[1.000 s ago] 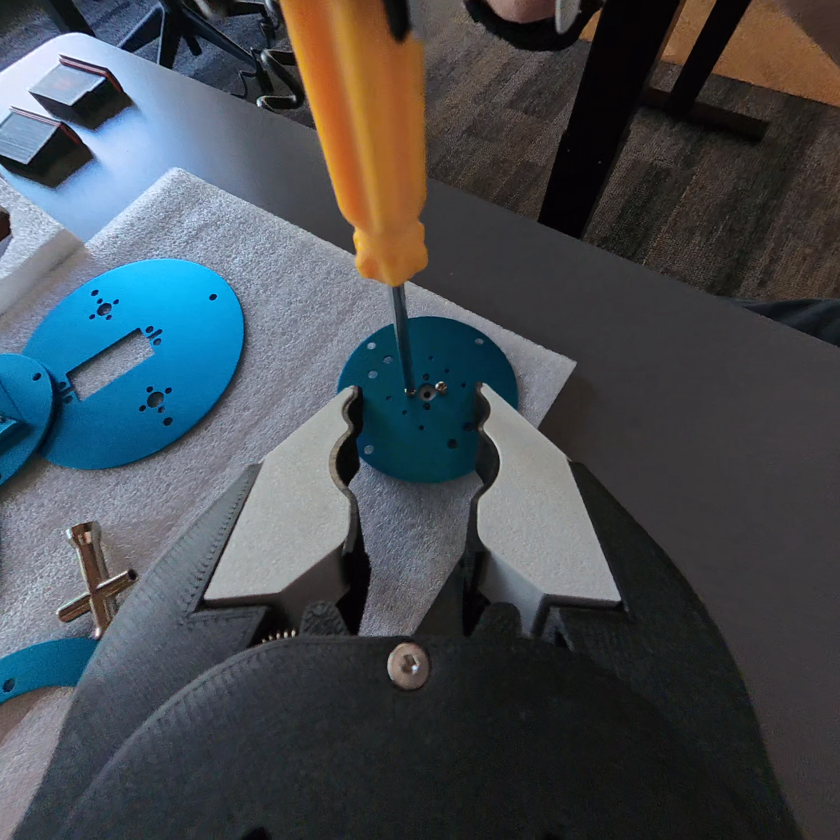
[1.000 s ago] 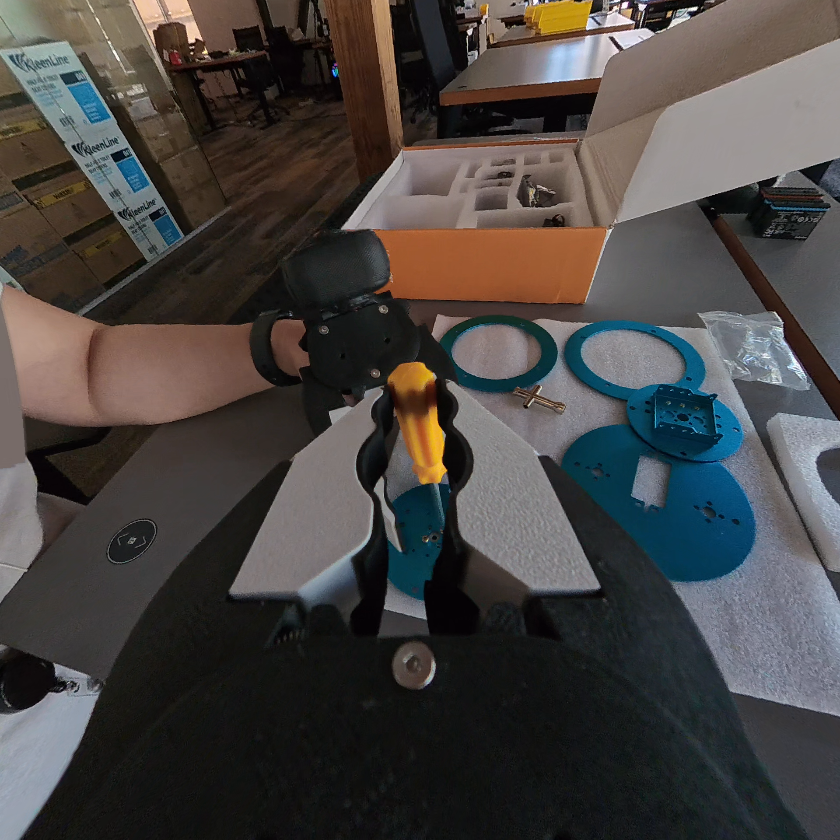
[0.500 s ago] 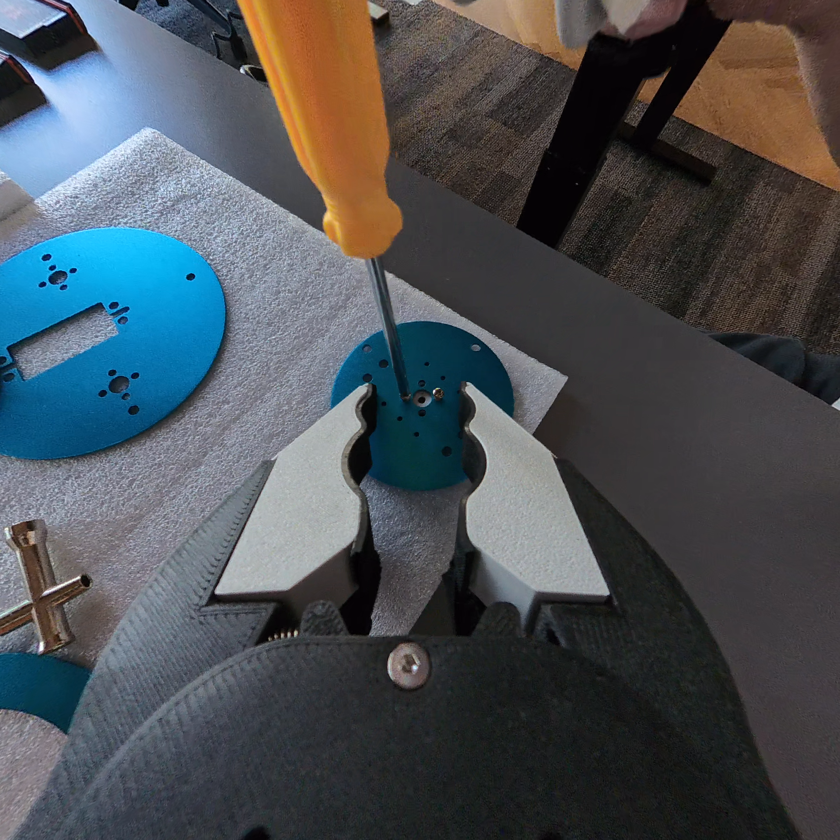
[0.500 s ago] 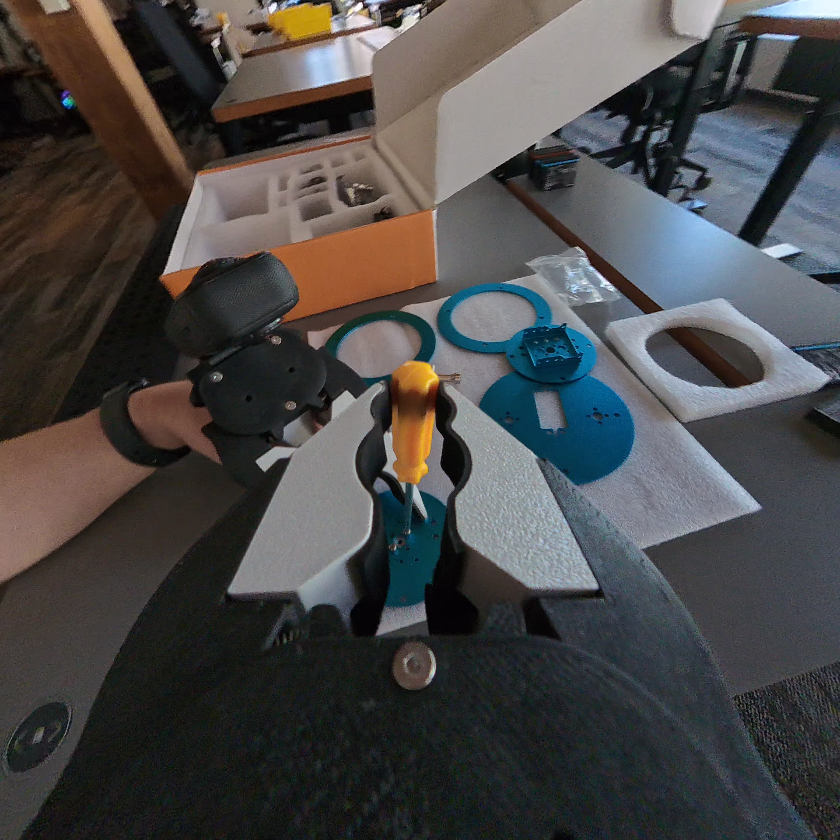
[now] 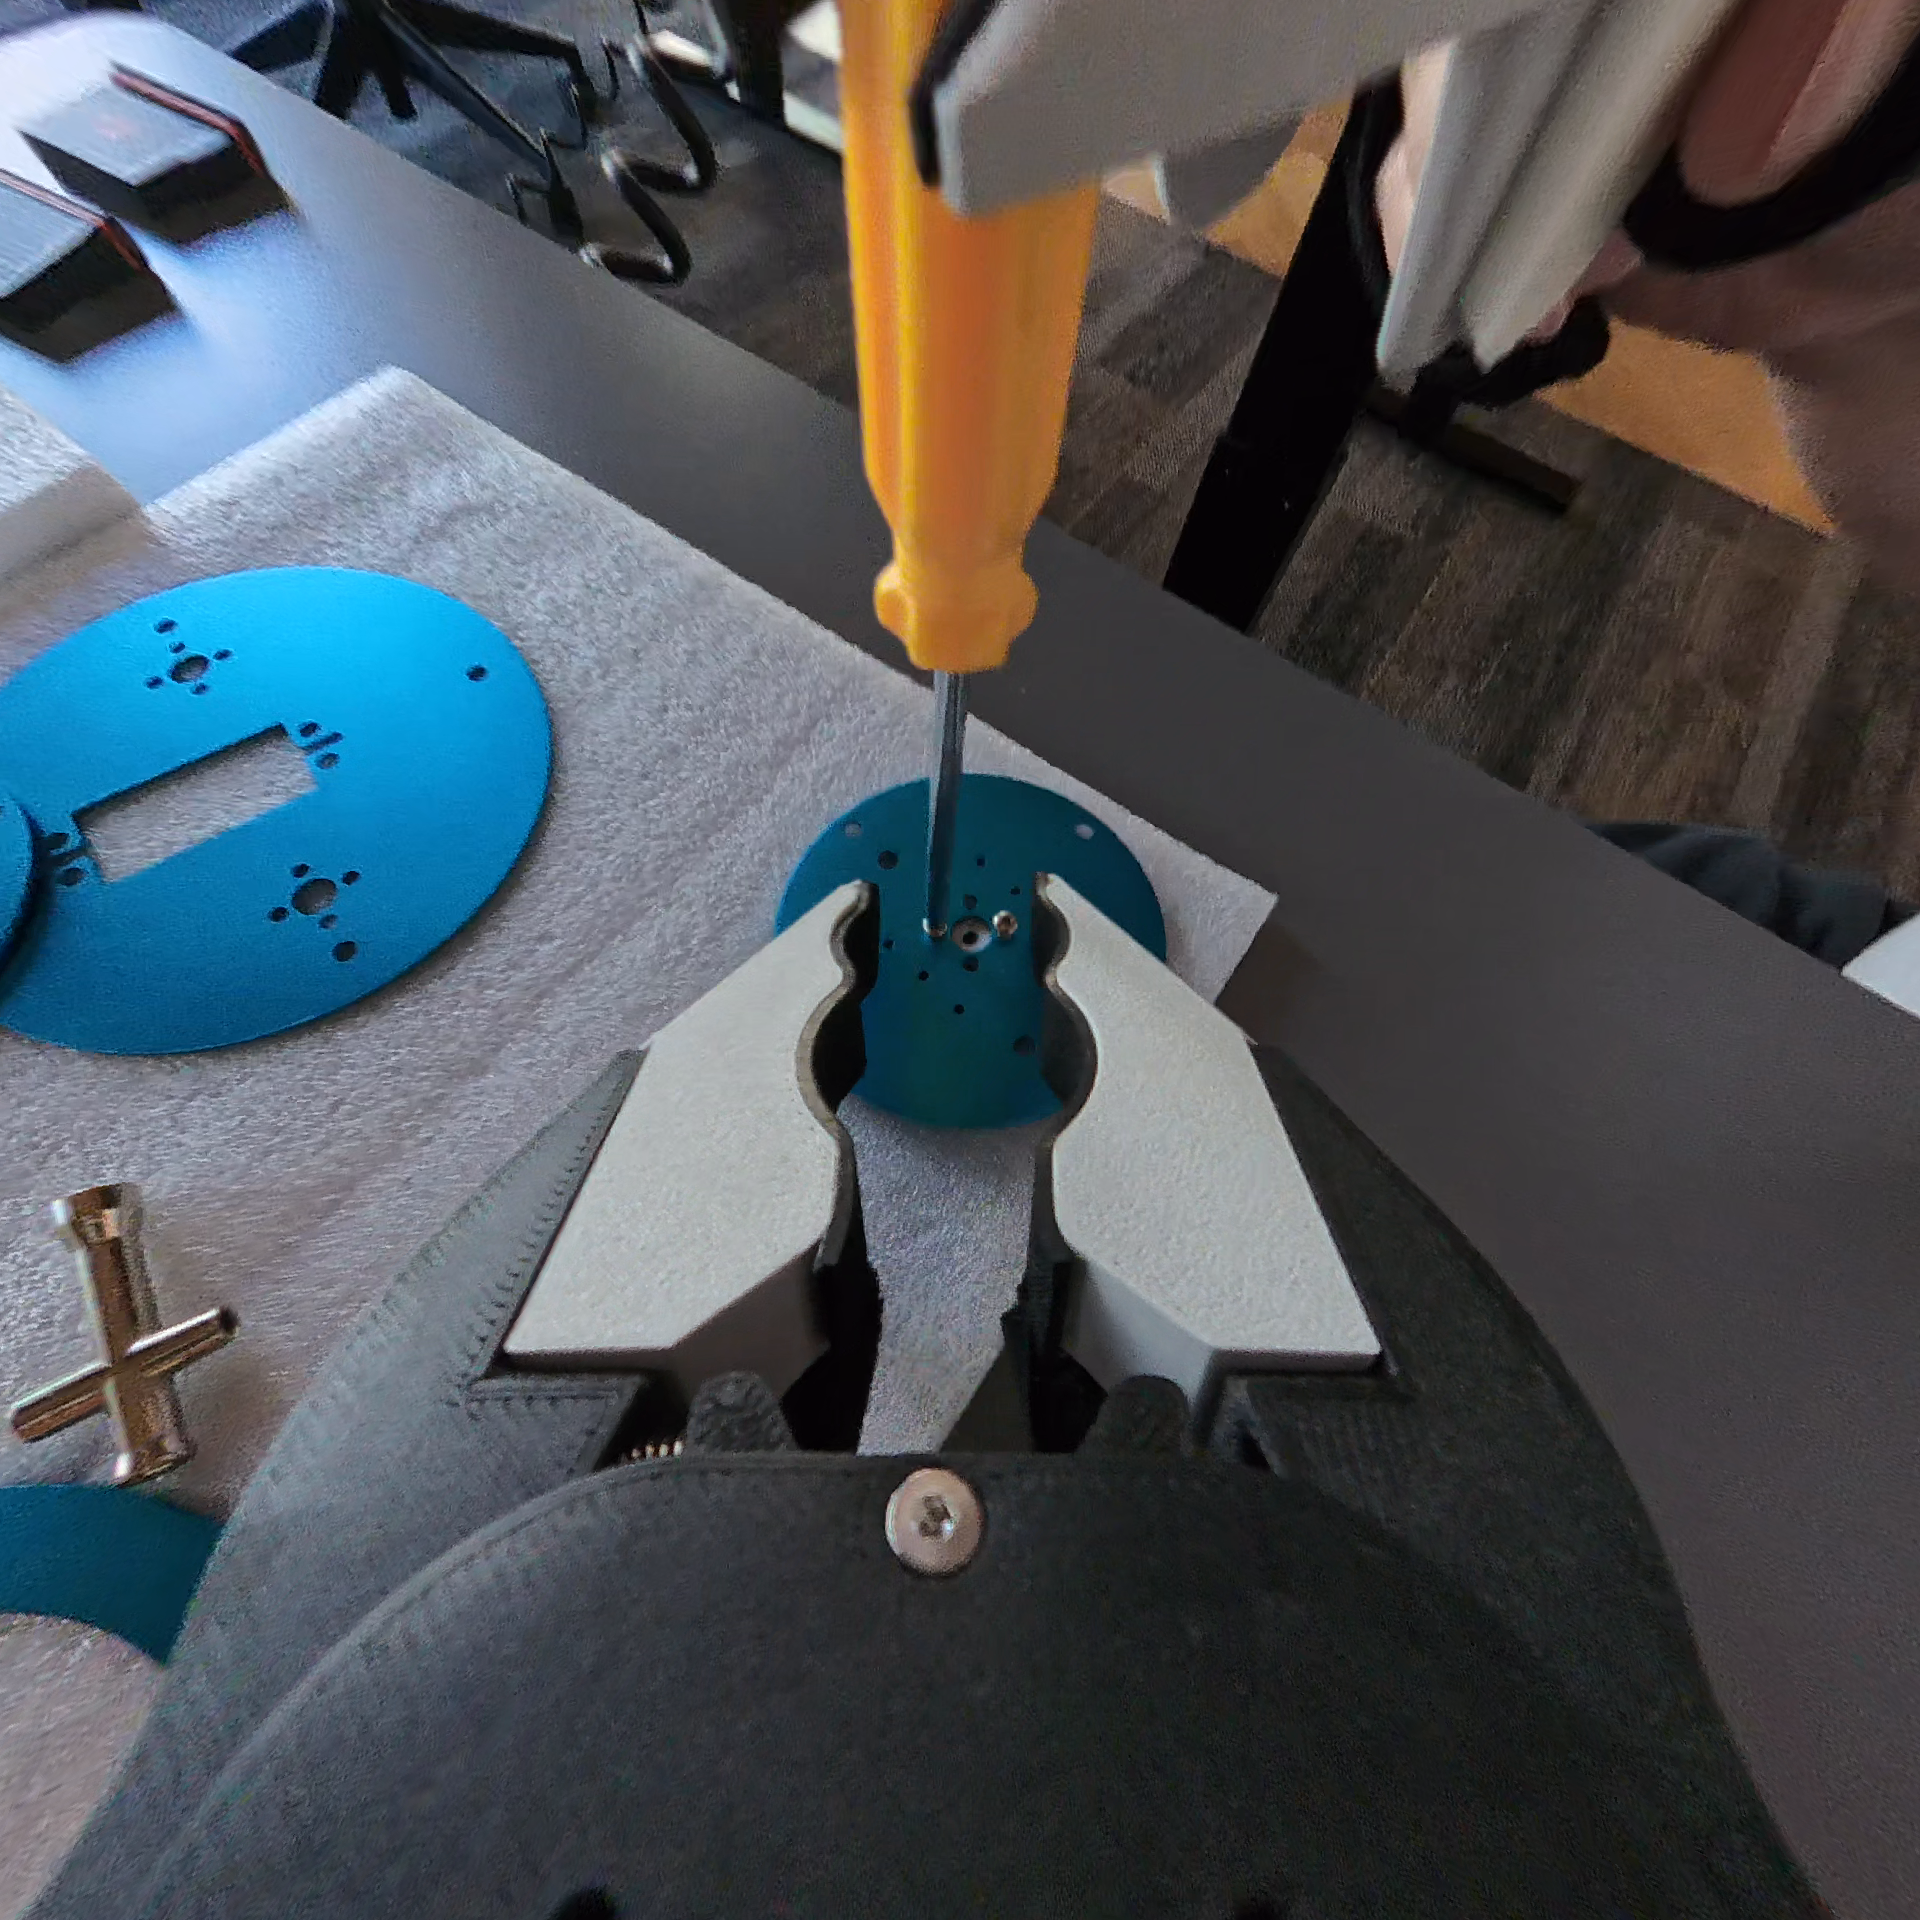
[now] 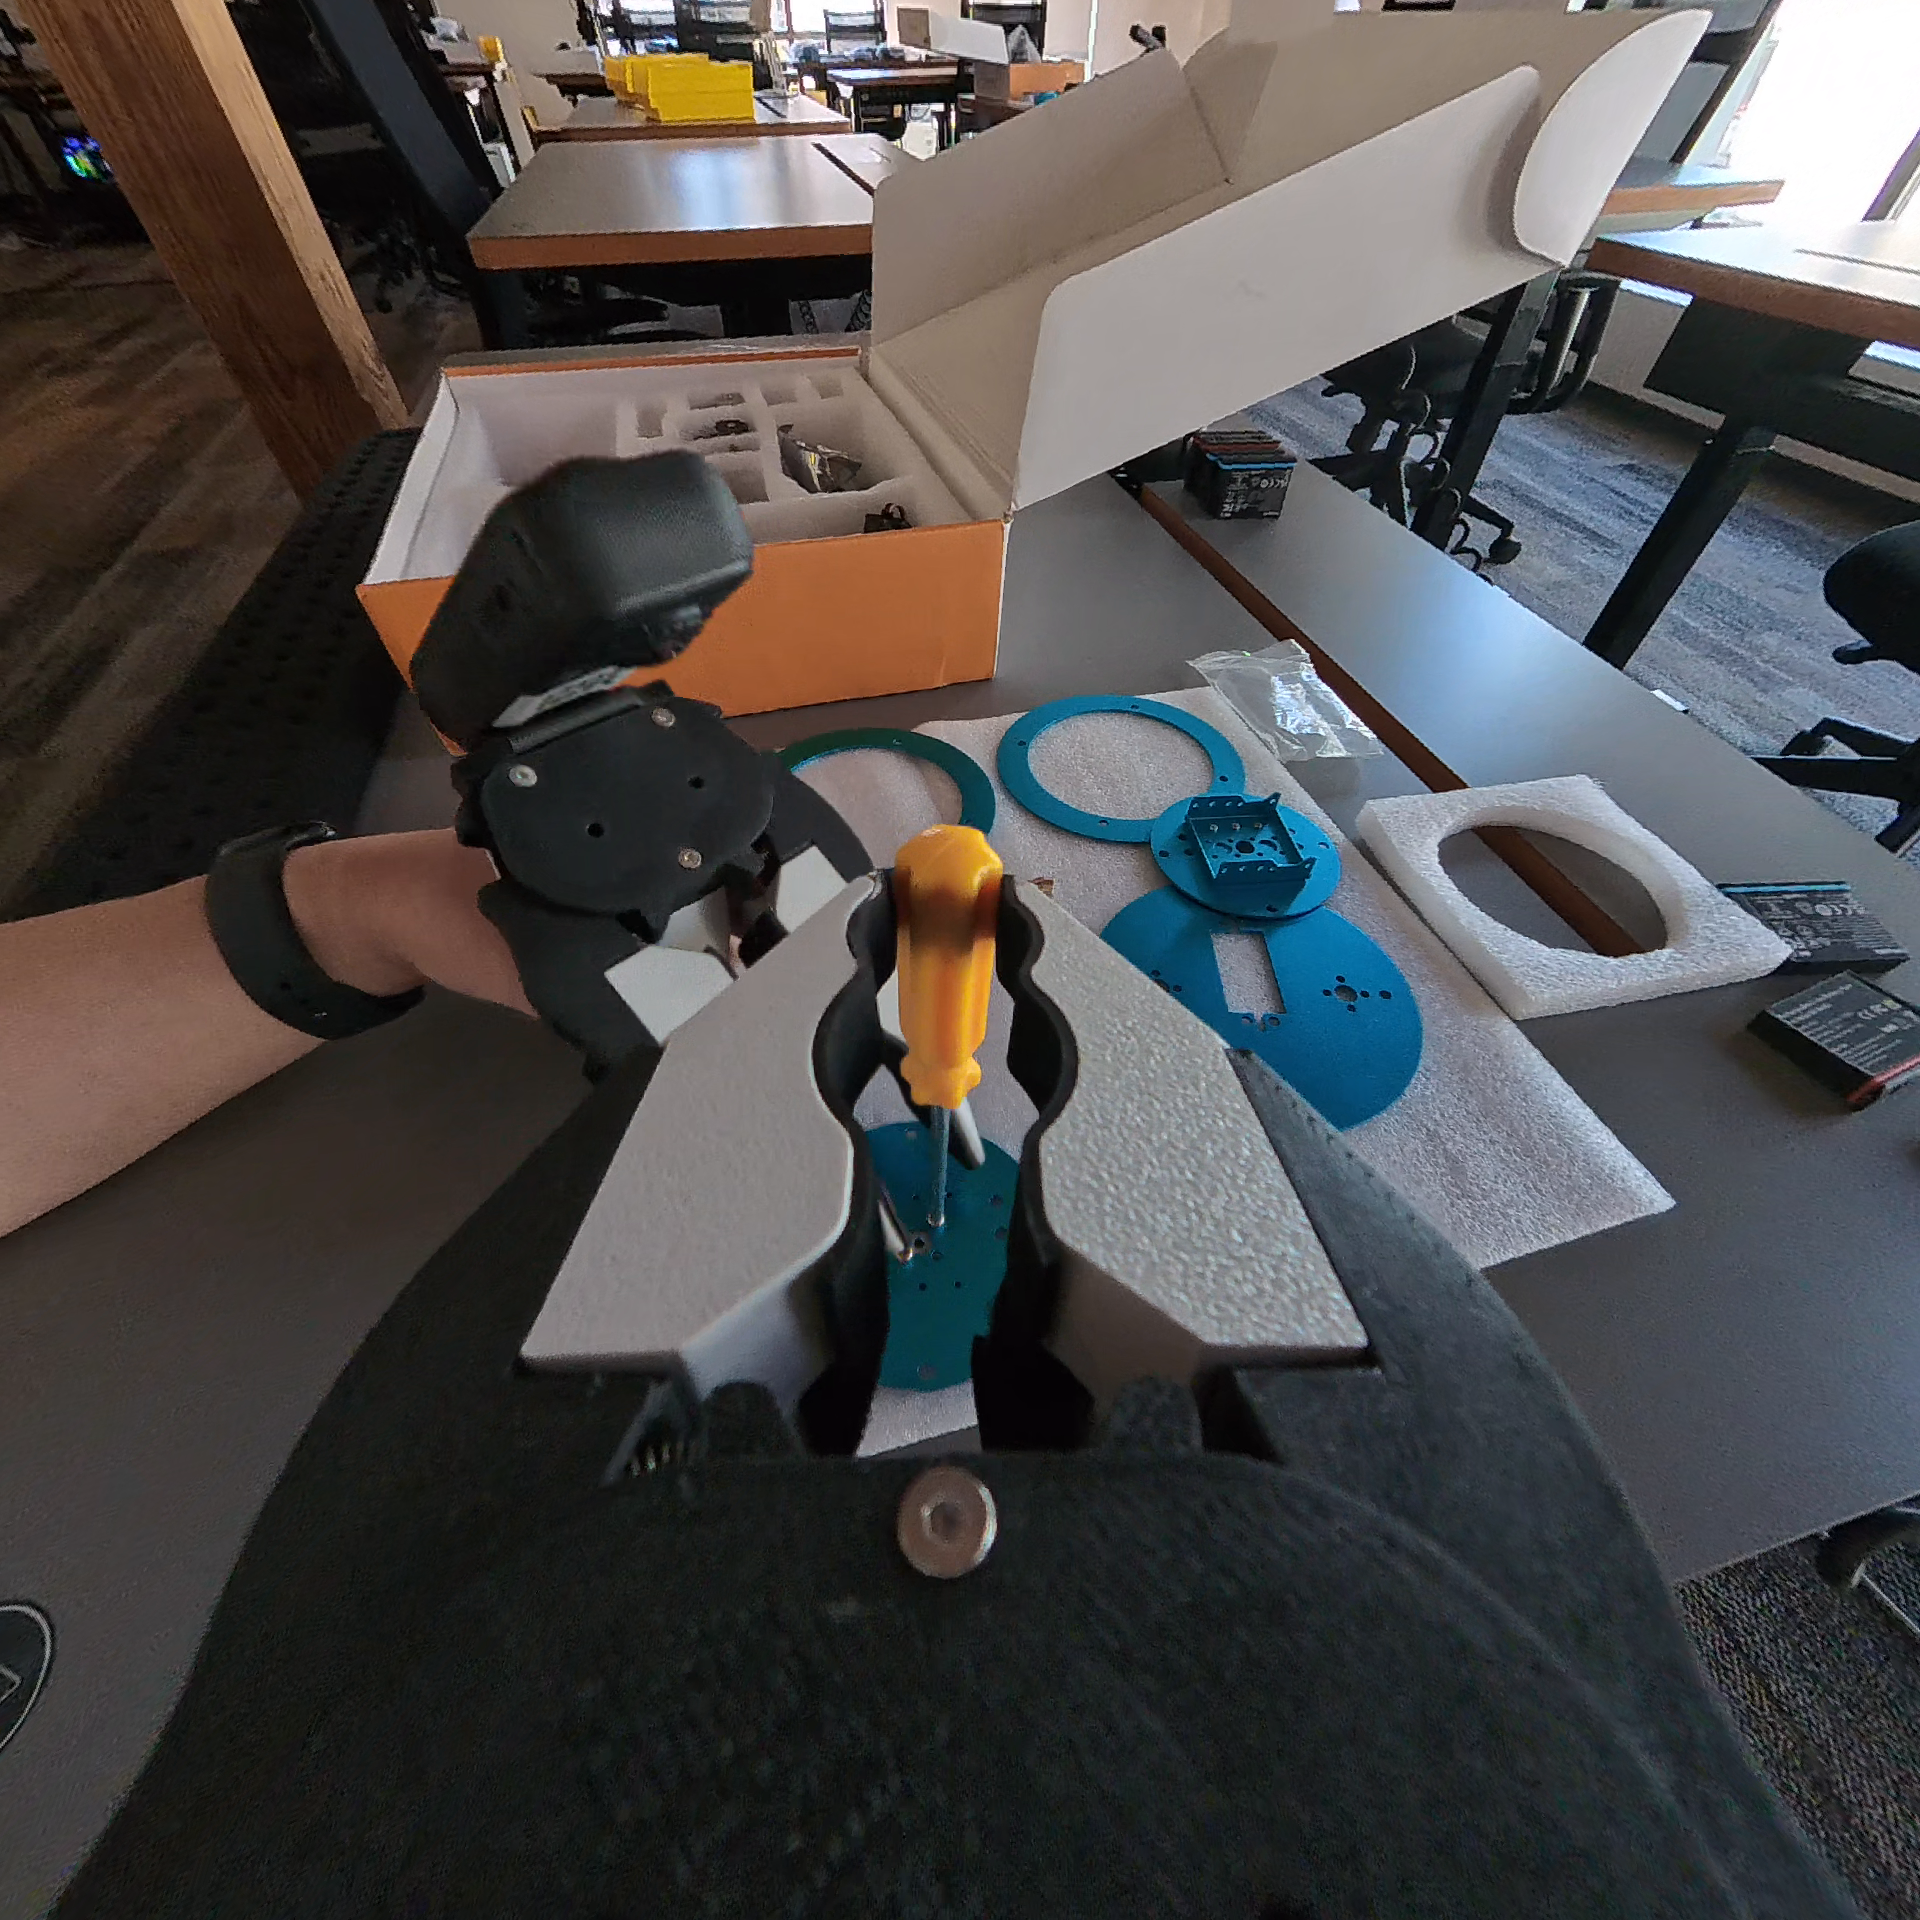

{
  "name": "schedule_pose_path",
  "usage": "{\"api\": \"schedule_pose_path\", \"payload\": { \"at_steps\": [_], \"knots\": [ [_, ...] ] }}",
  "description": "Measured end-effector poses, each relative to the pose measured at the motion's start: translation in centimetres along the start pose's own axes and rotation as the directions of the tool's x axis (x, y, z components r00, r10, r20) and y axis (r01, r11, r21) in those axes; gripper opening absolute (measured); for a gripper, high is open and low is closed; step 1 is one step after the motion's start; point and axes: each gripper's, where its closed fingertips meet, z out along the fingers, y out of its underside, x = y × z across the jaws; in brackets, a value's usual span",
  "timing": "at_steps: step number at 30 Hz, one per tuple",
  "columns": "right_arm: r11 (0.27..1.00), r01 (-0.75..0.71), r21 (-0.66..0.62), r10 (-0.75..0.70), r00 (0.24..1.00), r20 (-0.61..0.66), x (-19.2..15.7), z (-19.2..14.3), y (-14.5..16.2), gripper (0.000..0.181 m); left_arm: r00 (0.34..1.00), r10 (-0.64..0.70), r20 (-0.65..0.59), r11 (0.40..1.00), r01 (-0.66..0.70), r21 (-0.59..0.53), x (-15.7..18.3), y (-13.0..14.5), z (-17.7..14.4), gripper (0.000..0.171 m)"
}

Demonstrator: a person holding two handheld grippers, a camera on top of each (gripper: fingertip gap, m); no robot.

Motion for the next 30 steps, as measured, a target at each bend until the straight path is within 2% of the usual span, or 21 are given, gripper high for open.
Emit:
{"api": "schedule_pose_path", "payload": {
  "at_steps": [4, 6, 8, 10, 13, 17, 18, 20, 22, 27, 28, 30],
  "knots": [
    [1.0, 0.006, 0.001, -0.006, 1.0, 0.005, -0.1, 0.2, -0.1, 0.018, 1.0, 0.011, 0.008, 0.991, -0.012, 0.136, 0.1, -2.5, -0.9, 0.019],
    [1.0, 0.003, 0.003, -0.003, 1.0, 0.029, -0.1, 0.3, -0.1, 0.018, 0.998, 0.038, 0.043, 0.989, -0.044, 0.14, -0.2, -2.7, -0.8, 0.003],
    [0.999, 0.042, 0.004, -0.042, 0.991, 0.131, -0.7, 0.4, 0.1, 0.019, 0.997, 0.054, 0.051, 0.988, -0.061, 0.145, -0.3, -2.7, -0.8, 0.003],
    [0.998, 0.067, 0.021, -0.07, 0.97, 0.234, -0.8, 0.5, 0.2, 0.038, 0.998, 0.049, 0.043, 0.987, -0.055, 0.152, -0.4, -2.6, -1.0, 0.003],
    [0.996, 0.086, 0.014, -0.084, 0.918, 0.388, -0.7, 0.7, 0.2, 0.057, 0.998, 0.049, 0.033, 0.987, -0.054, 0.153, -0.4, -2.5, -0.9, 0.003],
    [0.991, 0.13, 0.016, -0.116, 0.816, 0.567, -1.0, 0.4, -0.5, 0.053, 0.998, 0.061, 0.032, 0.987, -0.065, 0.148, -0.3, -2.6, -0.8, 0.003],
    [0.99, 0.14, 0.019, -0.122, 0.775, 0.62, -1.3, 0.0, -0.6, 0.039, 0.998, 0.061, 0.032, 0.987, -0.066, 0.148, -0.3, -2.6, -0.8, 0.003],
    [0.993, 0.117, 0.014, -0.094, 0.719, 0.689, -1.9, -0.4, -0.9, 0.026, 0.998, 0.06, 0.031, 0.987, -0.064, 0.149, -0.3, -2.6, -0.8, 0.003],
    [0.992, 0.125, -0.021, -0.075, 0.711, 0.699, -1.8, -0.3, -0.5, 0.018, 0.998, 0.064, 0.026, 0.987, -0.067, 0.148, -0.2, -2.6, -0.8, 0.003],
    [0.994, 0.107, 0.007, -0.083, 0.722, 0.687, -2.0, -0.4, -0.5, 0.018, 0.997, 0.077, 0.031, 0.987, -0.081, 0.137, -0.1, -2.5, -0.8, 0.003],
    [0.994, 0.108, 0.007, -0.084, 0.72, 0.689, -2.1, -0.4, -0.5, 0.018, 0.996, 0.085, 0.032, 0.991, -0.088, 0.1, -0.1, -1.9, -0.8, 0.007],
    [0.994, 0.112, 0.009, -0.088, 0.724, 0.685, -2.0, -0.3, -0.5, 0.018, 0.993, 0.108, 0.042, 0.994, -0.108, 0.005, -0.3, -0.1, -0.5, 0.025]
  ]
}}
